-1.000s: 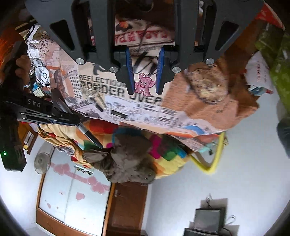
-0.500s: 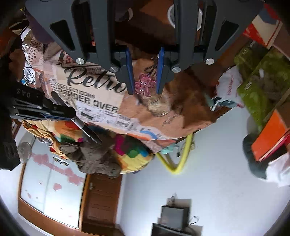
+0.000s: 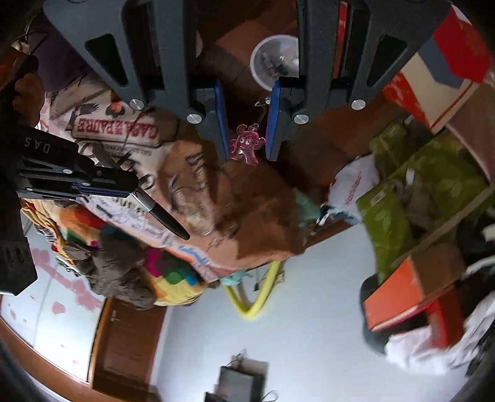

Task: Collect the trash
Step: 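Carry the pink charm and Sharpie with both tools over the white bin, then open both grippers to drop the charm and Sharpie into the bin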

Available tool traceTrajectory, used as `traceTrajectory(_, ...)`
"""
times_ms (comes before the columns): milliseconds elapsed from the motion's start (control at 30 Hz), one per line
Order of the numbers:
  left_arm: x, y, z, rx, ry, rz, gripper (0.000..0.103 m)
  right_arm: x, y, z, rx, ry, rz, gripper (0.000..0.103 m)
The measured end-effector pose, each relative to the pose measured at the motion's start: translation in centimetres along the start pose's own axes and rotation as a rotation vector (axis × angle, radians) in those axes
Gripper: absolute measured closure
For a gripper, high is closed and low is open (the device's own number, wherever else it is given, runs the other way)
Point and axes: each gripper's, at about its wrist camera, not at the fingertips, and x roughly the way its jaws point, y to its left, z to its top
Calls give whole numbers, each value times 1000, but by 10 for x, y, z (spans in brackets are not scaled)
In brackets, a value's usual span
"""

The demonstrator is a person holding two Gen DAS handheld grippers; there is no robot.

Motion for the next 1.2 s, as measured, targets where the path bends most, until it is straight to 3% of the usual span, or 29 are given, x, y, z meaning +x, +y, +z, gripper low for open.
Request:
traceTrajectory(200, 22, 42, -30, -91, 73, 16, 81, 45, 27, -11, -16, 97, 41, 93)
traceTrajectory(600, 86, 101, -100, -244, 266, 29, 81, 140, 46, -54, 11, 339, 85, 93)
traceTrajectory(967, 161, 126, -180, -405, 480, -15, 81, 215, 41, -94, 56, 531, 84, 93)
traceTrajectory(1200, 196, 130, -204, -435, 568, -21, 81, 239, 39, -96, 55, 564, 79, 92)
